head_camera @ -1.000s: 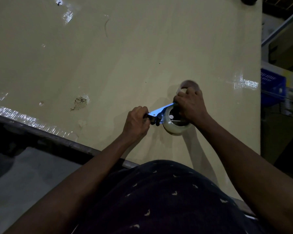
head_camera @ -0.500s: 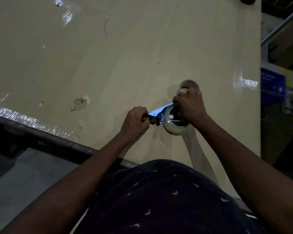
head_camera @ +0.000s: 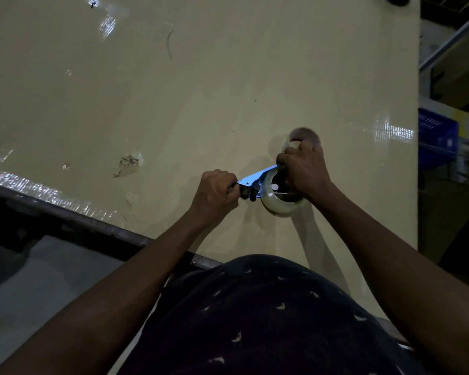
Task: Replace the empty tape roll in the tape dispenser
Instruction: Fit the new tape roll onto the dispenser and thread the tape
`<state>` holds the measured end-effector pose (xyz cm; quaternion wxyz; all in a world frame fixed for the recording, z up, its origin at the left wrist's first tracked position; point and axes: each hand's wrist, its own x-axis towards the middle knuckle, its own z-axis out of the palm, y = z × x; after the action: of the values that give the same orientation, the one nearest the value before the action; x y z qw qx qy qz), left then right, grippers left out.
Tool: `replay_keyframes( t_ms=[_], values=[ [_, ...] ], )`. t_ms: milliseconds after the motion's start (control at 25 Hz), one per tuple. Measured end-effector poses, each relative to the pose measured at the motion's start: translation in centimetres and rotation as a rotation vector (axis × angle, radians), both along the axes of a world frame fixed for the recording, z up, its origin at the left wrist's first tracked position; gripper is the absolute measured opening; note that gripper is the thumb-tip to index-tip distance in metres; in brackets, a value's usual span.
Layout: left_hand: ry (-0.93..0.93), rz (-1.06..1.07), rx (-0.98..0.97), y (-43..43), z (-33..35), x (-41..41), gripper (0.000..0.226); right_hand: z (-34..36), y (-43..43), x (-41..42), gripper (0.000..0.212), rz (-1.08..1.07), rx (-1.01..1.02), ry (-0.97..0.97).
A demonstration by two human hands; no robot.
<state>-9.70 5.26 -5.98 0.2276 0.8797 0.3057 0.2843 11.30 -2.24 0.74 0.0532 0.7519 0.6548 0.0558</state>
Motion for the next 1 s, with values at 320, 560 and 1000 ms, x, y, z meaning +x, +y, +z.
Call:
replay_keyframes(
  t_ms=[320, 560, 1000],
  values=[
    [-0.009, 0.095, -0.025, -1.3, -0.2, 0.6, 0.018, -0.2, 0.0, 0.1, 0.026, -0.004, -0.005, 0.025],
    [0.002, 0.129, -0.132, -2.0, -0.4, 0.9, 0.025, -0.1, -0.1, 0.1, 0.027, -0.009, 0.01, 0.041],
    [-0.008, 0.144, -0.141, -1.8, -0.1, 0.2, 0.007, 0.0, -0.1, 0.0, 0.033, -0.013, 0.015, 0.034]
  ],
)
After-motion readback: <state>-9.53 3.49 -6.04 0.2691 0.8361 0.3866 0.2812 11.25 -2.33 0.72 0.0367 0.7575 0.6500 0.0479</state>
